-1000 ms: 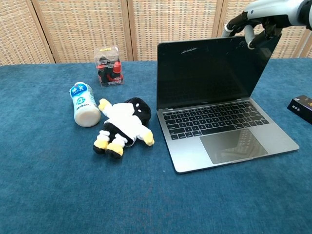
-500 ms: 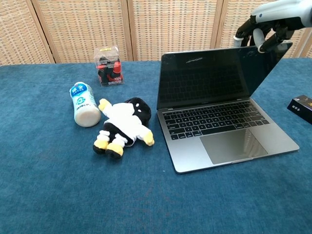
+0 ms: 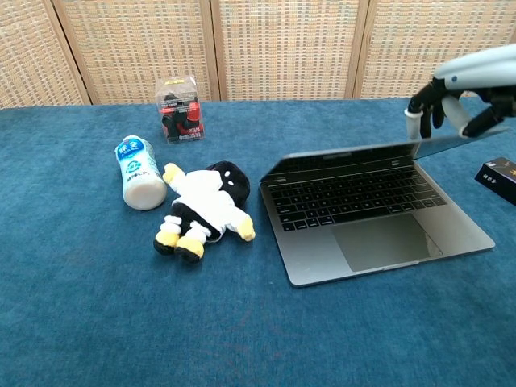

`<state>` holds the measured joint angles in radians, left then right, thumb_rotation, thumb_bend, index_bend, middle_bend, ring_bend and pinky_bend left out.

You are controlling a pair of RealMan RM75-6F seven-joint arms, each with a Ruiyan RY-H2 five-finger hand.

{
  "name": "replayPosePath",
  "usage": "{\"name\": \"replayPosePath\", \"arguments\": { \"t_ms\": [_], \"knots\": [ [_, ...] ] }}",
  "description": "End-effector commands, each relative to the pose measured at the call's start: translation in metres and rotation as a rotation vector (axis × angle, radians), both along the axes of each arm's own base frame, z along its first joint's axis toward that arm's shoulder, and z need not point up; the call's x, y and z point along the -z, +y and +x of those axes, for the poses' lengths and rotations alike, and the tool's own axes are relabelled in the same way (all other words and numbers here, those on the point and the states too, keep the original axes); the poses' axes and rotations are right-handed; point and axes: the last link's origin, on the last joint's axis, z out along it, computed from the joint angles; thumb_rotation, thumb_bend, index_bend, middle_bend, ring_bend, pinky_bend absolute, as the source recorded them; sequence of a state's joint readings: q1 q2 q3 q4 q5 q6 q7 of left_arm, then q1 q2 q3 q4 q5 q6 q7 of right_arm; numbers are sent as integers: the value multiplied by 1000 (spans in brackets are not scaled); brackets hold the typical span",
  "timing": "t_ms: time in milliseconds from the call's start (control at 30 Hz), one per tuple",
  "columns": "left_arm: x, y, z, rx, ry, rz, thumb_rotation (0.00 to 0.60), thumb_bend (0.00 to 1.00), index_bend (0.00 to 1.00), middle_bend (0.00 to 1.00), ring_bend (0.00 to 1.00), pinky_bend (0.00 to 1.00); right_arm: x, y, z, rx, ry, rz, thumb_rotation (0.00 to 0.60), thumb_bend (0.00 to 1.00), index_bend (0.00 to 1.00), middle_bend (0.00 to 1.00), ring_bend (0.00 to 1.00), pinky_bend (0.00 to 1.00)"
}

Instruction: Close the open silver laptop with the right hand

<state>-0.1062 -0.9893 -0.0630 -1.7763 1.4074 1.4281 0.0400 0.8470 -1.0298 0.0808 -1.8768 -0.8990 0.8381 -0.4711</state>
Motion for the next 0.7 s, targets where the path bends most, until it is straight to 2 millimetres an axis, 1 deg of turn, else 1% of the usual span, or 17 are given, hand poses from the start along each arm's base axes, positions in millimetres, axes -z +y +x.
{"name": "replayPosePath", "arguments": {
  "t_ms": [33,167,300,467,700],
  "knots": [
    [0,0,0,2,2,-1,600,0,0,0,0,0,5,14,-11,-7,18,26,600,1000,348,388,321,246],
    [1,0,0,3,4,-2,600,0,0,0,0,0,9,22,-21,-19,29,38,600,1000,348,385,321,246],
    [1,0,1,4,7,-4,600,0,0,0,0,0,19,28,-34,-15,31,45,600,1000,348,381,321,246],
    [3,0,1,4,9,-9,600,0,0,0,0,0,32,30,-46,-12,33,45,600,1000,348,376,321,246],
    [4,1,1,1,13,-12,600,0,0,0,0,0,46,32,-55,-14,42,50,600,1000,348,376,321,246]
  ]
}}
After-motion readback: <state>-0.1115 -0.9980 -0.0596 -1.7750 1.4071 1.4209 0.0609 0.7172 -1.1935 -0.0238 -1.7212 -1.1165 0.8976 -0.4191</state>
